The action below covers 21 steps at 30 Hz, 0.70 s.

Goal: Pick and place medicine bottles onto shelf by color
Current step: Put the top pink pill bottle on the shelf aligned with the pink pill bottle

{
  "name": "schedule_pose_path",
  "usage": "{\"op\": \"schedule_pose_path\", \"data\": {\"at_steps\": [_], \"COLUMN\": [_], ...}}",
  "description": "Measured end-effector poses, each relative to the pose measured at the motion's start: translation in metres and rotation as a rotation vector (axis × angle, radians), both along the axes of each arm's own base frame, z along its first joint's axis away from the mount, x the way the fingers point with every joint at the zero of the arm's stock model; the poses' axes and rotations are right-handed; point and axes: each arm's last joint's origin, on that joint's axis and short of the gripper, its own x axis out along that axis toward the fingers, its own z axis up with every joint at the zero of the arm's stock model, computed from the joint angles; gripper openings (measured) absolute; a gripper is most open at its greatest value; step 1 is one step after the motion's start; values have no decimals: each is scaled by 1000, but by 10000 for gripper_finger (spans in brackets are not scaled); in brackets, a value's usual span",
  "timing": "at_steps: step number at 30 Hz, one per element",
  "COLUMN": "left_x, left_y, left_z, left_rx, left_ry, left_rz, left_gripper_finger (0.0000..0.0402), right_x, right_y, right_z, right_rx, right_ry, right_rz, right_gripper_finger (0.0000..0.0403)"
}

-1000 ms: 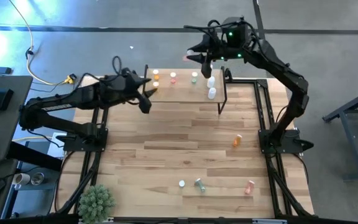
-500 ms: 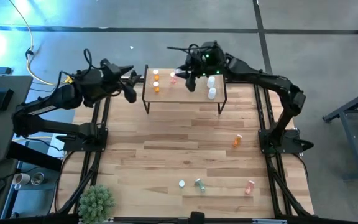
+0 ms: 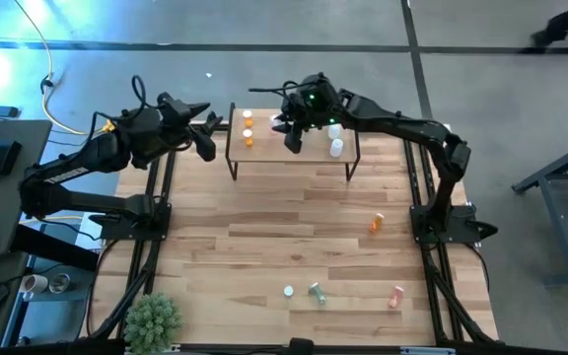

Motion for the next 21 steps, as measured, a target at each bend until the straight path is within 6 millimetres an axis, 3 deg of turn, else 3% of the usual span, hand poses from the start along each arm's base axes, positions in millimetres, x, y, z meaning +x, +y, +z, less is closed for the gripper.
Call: {"op": "schedule_pose_path", "data": {"at_steps": [8, 21], "left_x": [0, 0], "left_y": [0, 0], "left_z": [-1, -1], "left_rx": [-10, -10], "left_ry": [8, 7], "left_rz": [1, 1], "left_gripper_finger": [227, 227], "right_x": [16, 29], "right_y": [0, -6], "right_z": [0, -28], "right_rx": [14, 42], "right_ry": [98, 167], "right_rz": [33, 45], "right_gripper_finger": [108, 108]}}
